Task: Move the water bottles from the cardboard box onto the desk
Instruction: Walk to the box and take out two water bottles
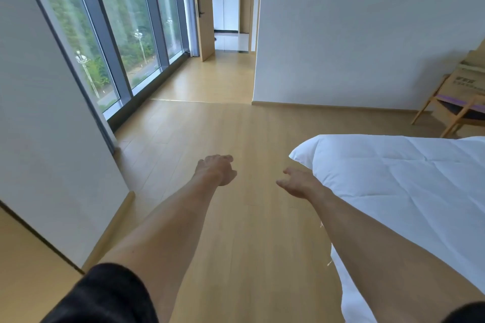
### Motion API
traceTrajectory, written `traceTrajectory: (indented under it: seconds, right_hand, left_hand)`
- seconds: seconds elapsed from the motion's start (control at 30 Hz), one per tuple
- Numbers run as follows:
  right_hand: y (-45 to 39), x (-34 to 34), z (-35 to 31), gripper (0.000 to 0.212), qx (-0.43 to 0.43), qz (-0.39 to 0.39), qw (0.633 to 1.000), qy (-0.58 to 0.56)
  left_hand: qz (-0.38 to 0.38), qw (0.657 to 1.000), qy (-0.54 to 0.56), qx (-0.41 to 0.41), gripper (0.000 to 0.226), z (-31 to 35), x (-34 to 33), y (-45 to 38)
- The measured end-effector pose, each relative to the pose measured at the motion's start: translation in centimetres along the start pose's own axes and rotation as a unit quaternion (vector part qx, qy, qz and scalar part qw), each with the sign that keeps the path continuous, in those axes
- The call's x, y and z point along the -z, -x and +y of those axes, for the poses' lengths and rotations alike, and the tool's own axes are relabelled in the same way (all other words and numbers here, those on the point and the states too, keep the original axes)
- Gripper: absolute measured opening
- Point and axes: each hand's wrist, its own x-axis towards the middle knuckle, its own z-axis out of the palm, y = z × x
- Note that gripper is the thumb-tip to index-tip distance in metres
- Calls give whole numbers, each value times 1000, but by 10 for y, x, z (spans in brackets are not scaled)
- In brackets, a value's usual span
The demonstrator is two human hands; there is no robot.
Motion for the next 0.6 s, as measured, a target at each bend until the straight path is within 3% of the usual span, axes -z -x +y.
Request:
traceTrajectory:
  seconds: [0.27, 0.6]
  right_hand:
    - [-101, 36, -1, 60, -8, 0, 1000, 28]
    - [-273, 100, -28, 60, -67, 12, 998, 14]
  left_hand:
    - [-13, 1000, 15, -14, 54, 16, 5, -121]
    - [-2, 996, 12, -83, 52, 38, 57, -339]
